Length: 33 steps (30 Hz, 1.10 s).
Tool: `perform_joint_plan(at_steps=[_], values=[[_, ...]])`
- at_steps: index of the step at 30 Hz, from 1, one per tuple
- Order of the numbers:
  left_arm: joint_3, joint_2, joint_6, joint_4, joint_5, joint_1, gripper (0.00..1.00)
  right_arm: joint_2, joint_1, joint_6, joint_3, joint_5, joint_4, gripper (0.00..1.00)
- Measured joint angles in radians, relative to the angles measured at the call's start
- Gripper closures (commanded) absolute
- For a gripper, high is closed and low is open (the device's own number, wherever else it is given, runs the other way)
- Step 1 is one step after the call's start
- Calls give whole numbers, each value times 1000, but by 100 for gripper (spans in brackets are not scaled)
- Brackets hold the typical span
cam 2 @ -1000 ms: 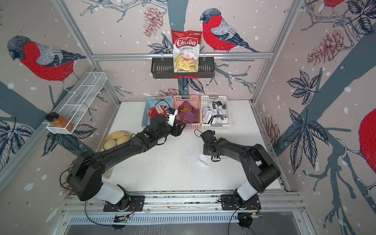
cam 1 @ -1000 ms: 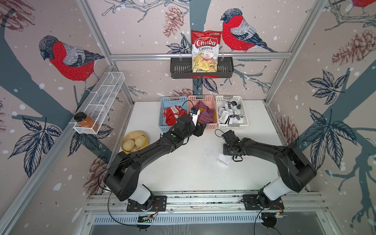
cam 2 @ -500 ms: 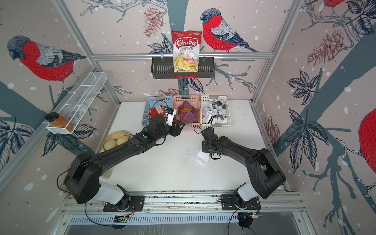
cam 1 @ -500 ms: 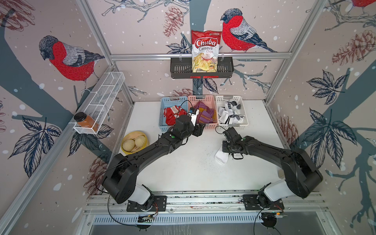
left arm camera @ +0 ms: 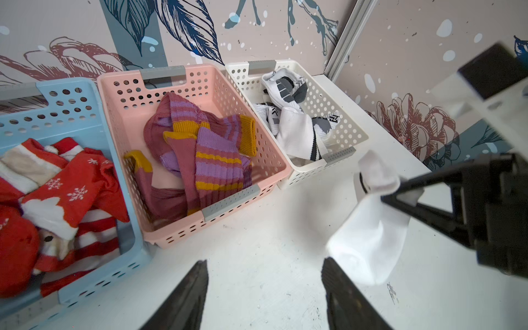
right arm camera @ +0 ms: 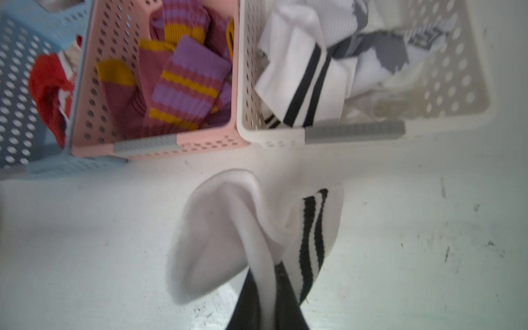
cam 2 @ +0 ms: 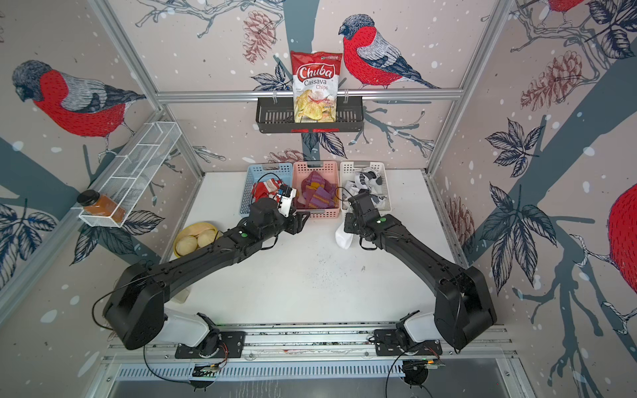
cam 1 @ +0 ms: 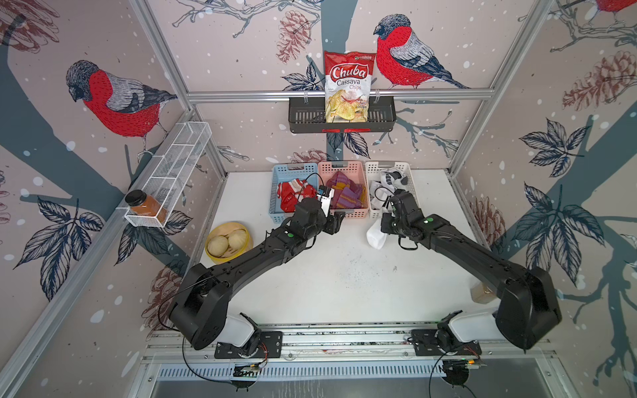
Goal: Sort the socks into the basket by color
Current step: Pick up the sock at the center of the board, then place the sock in the bin.
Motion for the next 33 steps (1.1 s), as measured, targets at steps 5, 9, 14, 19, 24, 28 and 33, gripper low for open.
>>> perform_joint_plan(at_steps=[5,9,14,19,24,28,33], values=[[-11,-23,0,-3,-3,2,36,79,-66,-55,144,12,21,90],[-21,-42,0,-4,-10,2,36,176,-117,-85,237,10,40,90],[-32,-60,0,-6,-25,2,36,341,-184,-130,420,-8,50,91],[-37,-70,0,-8,-30,3,36,508,-246,-151,594,-51,50,92],[-42,-81,0,-8,-48,3,36,713,-294,-157,806,-99,25,93],[-45,-92,0,-18,-53,3,35,865,-310,-157,951,-149,-13,93],[-51,-103,0,-34,-75,3,35,978,-309,-156,990,-195,-40,93]])
